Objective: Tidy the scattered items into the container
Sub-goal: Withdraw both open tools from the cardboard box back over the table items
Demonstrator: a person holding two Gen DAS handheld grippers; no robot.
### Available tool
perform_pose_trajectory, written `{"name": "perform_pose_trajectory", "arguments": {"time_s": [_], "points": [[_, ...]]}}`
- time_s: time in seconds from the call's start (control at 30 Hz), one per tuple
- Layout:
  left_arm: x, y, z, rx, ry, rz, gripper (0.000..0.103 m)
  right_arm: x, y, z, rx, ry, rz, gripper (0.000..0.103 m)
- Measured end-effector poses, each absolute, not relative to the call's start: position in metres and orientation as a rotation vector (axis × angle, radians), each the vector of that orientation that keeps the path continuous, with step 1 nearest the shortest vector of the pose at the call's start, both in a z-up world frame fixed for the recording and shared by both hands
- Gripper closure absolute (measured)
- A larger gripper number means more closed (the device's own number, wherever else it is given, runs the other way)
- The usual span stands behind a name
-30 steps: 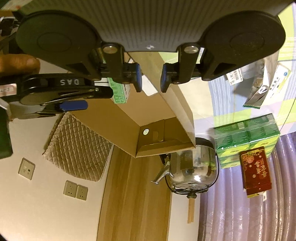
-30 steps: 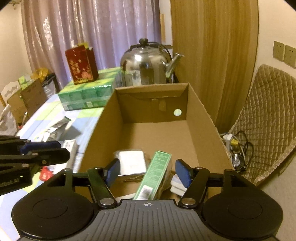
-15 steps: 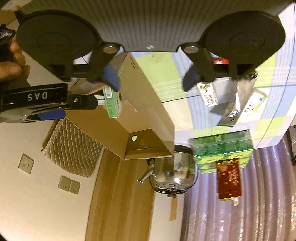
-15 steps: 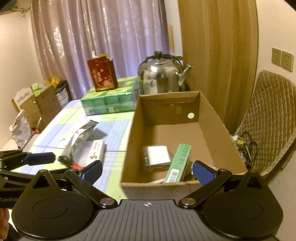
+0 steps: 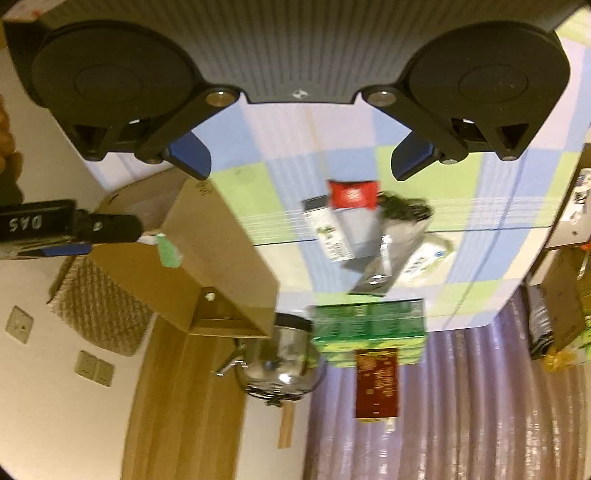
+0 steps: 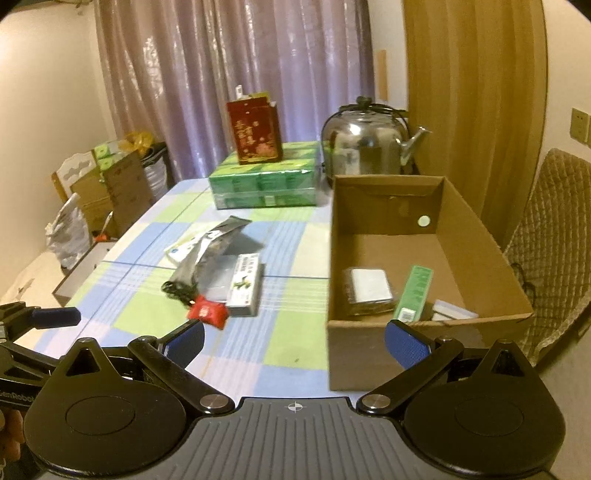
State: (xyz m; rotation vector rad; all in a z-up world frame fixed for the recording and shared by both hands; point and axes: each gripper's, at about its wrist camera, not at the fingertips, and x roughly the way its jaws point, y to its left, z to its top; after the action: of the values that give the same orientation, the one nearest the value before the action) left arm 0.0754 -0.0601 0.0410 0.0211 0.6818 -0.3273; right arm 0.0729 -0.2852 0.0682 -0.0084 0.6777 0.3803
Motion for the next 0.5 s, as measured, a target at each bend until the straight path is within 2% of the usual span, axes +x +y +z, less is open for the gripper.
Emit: {"name": "perform_pose_trajectory", "arguments": {"time_s": [0.5], "points": [[0.054, -0.004, 0.038, -0.013, 0.655, -0.203, 0.001, 0.055, -0.243, 0.051, -0.044, 0.722, 0.457, 0.002]]}}
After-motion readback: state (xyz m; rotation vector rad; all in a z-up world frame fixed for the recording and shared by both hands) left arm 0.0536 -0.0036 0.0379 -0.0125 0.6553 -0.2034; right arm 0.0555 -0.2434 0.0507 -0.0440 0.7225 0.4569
